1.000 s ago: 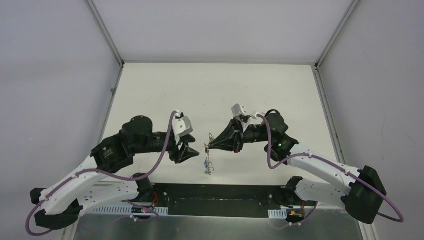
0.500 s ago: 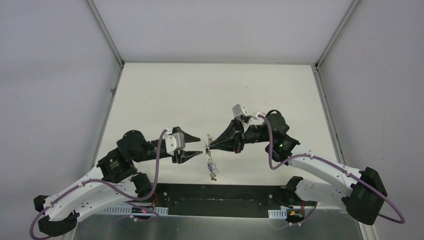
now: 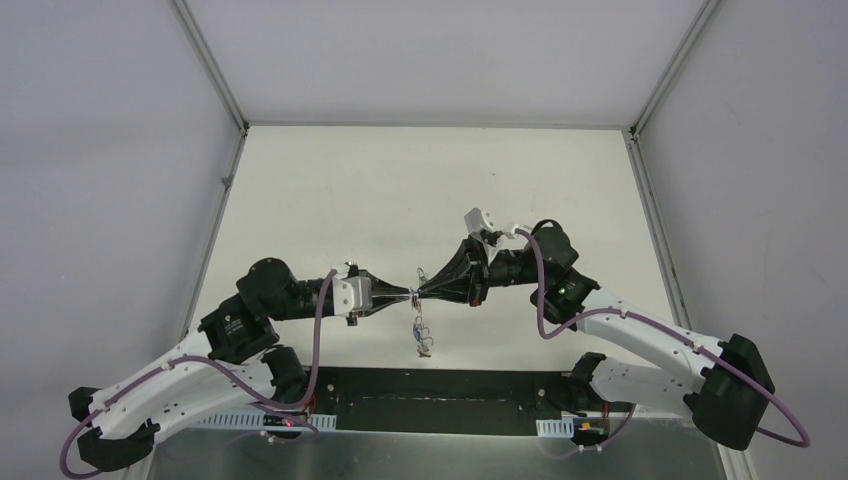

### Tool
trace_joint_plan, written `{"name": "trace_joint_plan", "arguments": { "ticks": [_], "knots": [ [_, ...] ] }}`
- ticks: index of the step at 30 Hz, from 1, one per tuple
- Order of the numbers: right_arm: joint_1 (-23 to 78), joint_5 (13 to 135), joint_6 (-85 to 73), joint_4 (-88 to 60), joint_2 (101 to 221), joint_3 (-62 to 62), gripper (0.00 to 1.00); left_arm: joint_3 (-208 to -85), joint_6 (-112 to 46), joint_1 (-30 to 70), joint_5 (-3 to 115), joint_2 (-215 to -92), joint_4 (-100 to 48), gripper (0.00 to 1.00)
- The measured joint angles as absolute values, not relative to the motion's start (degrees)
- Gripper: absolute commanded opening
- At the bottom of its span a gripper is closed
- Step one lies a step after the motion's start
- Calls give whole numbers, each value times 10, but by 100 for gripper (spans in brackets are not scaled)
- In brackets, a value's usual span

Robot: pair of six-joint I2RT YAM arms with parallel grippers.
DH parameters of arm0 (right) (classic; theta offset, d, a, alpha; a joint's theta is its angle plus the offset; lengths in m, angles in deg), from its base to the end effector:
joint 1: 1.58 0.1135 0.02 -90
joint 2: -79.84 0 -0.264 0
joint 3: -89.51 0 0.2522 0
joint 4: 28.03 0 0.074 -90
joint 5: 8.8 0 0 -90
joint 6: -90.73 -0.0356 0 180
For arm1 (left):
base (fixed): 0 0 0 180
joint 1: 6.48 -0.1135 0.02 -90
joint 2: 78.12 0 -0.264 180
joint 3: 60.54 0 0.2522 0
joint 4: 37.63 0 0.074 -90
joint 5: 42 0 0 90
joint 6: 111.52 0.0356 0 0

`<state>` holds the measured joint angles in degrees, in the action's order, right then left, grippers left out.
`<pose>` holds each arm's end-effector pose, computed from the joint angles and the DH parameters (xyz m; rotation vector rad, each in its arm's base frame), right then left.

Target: Put the keys on the keyring

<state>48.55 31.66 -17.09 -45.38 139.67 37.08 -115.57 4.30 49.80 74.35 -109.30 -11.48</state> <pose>0.1286 0.1962 0.3260 -1.1764 1.1789 1.5298 0.0594 -0.1174 0.3479 1.3408 0.9841 -0.7760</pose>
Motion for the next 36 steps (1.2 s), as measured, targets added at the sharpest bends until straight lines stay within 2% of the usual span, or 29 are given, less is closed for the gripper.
{"name": "trace_joint_plan", "arguments": {
  "ticks": [3,35,36],
  "knots": [
    [486,317,-171,-452,1396,371,0,-1156,47,498,752,-1093,-114,0],
    [486,325,-167,-440,1394,371,0,-1179,113,498,789,-1139,-17,0],
    [486,325,-167,-440,1394,371,0,-1181,113,498,791,-1142,-17,3]
  ]
}}
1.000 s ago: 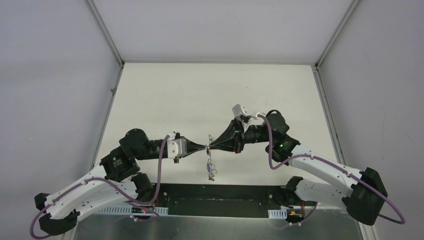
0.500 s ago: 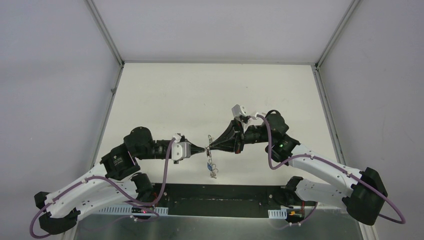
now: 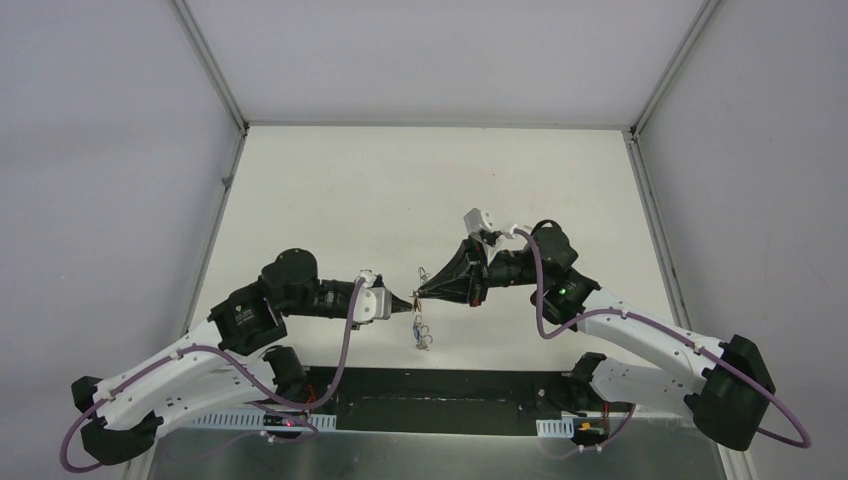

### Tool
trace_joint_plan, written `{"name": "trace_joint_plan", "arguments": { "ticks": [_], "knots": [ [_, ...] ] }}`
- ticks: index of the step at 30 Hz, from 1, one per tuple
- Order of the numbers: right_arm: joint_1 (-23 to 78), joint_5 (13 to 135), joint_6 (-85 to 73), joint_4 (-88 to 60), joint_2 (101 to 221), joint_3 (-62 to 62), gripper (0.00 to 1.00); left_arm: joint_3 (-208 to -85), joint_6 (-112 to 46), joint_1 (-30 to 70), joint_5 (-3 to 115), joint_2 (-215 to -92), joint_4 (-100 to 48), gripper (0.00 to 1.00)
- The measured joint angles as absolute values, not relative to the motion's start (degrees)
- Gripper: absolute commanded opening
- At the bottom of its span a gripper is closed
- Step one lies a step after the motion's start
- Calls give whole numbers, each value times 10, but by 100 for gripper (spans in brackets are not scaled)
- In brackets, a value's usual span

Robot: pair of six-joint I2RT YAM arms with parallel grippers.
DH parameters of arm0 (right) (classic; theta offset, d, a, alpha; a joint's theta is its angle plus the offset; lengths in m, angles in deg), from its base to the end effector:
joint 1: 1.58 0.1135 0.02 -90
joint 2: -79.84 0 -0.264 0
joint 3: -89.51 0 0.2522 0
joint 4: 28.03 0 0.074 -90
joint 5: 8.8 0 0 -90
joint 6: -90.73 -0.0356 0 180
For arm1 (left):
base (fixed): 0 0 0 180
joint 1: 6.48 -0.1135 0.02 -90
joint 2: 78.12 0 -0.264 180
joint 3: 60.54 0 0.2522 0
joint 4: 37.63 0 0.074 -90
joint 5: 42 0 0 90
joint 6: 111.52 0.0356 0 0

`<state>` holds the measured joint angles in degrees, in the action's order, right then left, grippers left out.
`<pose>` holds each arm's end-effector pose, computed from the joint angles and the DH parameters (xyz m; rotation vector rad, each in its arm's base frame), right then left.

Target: Put the keys on the keyring

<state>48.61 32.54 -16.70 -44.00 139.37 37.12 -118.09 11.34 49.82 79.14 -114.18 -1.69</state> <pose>0.1285 0.1959 0.3247 -1.1683 1.2012 1.5193 0.0637 -0.1287 0.3352 1.5523 1.0171 -0.7805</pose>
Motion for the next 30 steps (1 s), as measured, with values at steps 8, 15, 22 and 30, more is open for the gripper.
{"name": "trace_joint_plan", "arguments": {
  "ticks": [8,15,22,30],
  "knots": [
    [486,326,-167,-440,1393,372,0,-1189,112,498,783,-1133,-13,27],
    [486,326,-167,-440,1390,372,0,-1199,73,498,749,-1107,-12,42],
    [486,328,-167,-440,1390,372,0,-1199,9,498,721,-1125,-27,40],
    [486,330,-167,-440,1390,372,0,-1210,-58,498,728,-1176,-64,34]
  ]
}}
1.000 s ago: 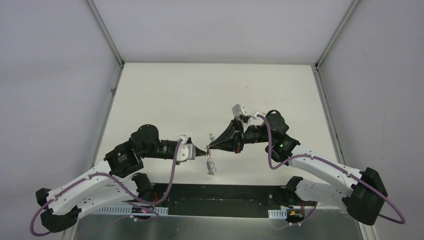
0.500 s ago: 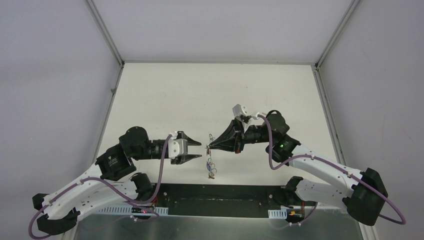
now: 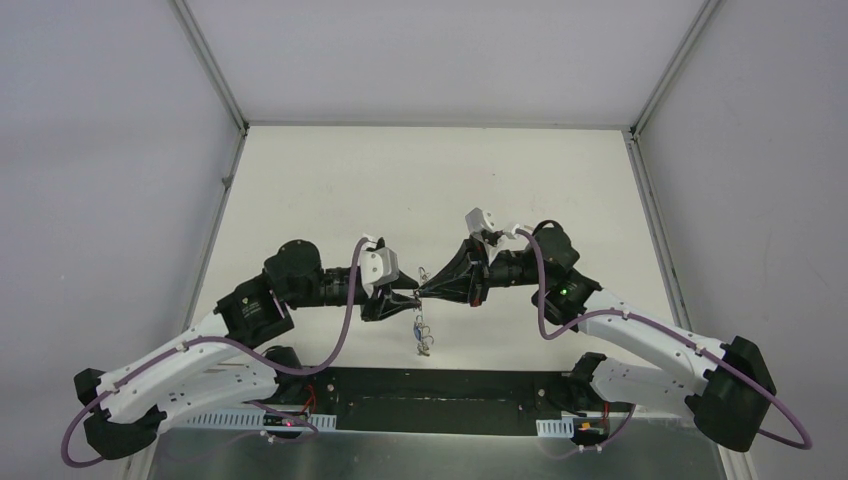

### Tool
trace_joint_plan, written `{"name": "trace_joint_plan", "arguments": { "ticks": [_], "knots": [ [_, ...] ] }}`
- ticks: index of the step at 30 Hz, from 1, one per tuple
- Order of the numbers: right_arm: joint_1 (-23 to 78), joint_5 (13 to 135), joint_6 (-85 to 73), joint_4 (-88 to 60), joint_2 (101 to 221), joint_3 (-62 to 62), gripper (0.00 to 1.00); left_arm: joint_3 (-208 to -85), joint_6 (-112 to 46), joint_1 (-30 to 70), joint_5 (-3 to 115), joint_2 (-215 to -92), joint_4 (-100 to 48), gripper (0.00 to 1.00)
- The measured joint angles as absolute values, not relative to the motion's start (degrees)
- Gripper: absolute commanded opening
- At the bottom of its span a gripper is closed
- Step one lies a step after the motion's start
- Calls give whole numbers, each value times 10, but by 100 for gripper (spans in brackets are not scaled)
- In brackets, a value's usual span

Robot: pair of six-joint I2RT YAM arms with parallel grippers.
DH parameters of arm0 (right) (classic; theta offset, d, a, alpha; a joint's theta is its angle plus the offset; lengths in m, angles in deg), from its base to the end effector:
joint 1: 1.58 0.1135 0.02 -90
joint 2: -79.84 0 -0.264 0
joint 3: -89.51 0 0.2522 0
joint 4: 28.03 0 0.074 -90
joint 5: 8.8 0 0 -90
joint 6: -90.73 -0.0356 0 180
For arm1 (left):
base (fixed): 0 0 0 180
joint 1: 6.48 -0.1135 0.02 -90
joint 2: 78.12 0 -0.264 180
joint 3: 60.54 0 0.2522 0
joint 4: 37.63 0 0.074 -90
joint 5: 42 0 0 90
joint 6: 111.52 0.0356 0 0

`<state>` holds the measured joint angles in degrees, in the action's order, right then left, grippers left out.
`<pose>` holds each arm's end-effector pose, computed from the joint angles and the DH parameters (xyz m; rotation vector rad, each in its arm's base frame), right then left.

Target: Put the keys on the keyring

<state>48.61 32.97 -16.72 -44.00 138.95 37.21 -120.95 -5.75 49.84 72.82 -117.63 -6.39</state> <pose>0.1277 0.1947 0.3257 -1.1609 1.1981 1.5142 0.0744 -0.1385 0.3523 1.3195 1.2545 -0.8872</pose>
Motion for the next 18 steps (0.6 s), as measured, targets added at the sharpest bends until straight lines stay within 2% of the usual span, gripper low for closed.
{"name": "trace_joint_plan", "arguments": {
  "ticks": [5,11,18],
  "knots": [
    [486,331,-167,-440,1386,374,0,-1211,-75,498,741,-1189,-73,14],
    [486,334,-167,-440,1385,380,0,-1211,-77,498,745,-1188,-74,0],
    [488,335,-165,-449,1383,381,0,-1211,-78,498,747,-1179,-74,0]
  ]
}}
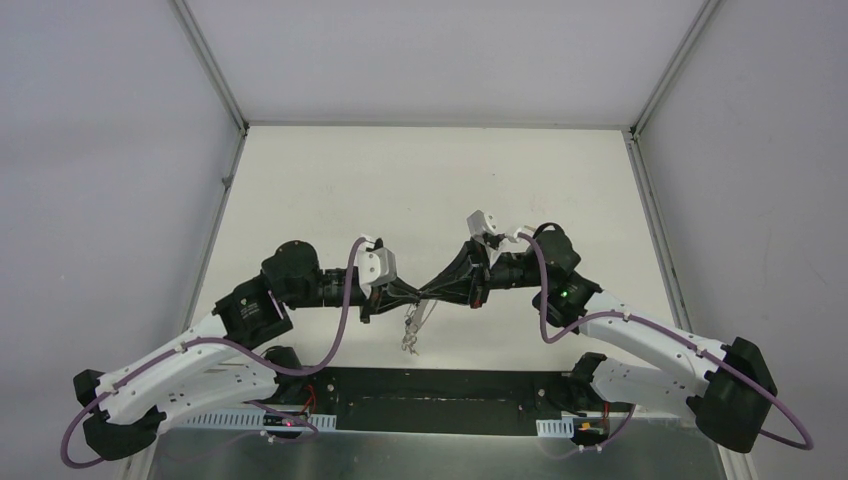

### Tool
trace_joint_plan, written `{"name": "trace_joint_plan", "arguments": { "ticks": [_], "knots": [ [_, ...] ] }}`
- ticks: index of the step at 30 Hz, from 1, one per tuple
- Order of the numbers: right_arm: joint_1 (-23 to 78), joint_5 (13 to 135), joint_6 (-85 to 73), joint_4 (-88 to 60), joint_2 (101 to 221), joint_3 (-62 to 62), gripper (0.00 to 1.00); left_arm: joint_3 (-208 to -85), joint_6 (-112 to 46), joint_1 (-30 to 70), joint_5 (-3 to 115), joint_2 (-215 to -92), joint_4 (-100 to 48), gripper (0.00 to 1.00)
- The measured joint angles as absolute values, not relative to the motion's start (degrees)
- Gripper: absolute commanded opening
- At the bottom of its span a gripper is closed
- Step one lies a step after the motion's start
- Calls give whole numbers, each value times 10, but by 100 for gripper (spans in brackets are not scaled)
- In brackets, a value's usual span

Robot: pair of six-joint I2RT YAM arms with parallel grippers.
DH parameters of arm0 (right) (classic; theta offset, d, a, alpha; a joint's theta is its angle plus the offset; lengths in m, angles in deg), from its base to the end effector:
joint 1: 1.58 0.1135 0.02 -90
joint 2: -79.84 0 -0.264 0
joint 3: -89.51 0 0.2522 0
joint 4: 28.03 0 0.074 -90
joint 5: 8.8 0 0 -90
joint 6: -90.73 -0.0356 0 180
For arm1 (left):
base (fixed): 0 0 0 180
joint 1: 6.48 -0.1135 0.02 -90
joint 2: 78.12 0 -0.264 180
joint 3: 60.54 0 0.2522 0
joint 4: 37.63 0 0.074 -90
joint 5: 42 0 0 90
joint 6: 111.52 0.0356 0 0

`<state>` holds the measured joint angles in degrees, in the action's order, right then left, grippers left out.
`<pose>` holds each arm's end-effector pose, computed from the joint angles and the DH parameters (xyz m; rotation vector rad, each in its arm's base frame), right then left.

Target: Put the keys on the keyring

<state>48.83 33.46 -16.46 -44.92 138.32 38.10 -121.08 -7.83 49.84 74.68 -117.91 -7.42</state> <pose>0.1255 0.1931 0.3242 -1.1568 1.1838 1.5070 0.0740 -0.1398 0.3544 1.3129 1.2518 -0.9405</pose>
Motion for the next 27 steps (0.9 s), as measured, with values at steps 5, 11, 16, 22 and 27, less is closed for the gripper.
{"name": "trace_joint_plan", "arguments": {
  "ticks": [5,11,16,22,27],
  "knots": [
    [490,340,-162,-452,1382,381,18,-1212,-78,498,743,-1175,-72,0],
    [489,356,-157,-447,1367,381,42,-1248,-70,498,734,-1181,-23,0],
    [489,372,-148,-435,1346,381,43,-1313,-54,498,729,-1218,45,0],
    [489,377,-137,-417,1337,381,42,-1409,-31,498,714,-1282,152,0],
    [489,377,-133,-409,1339,381,40,-1501,-11,498,705,-1343,250,0]
  ]
}}
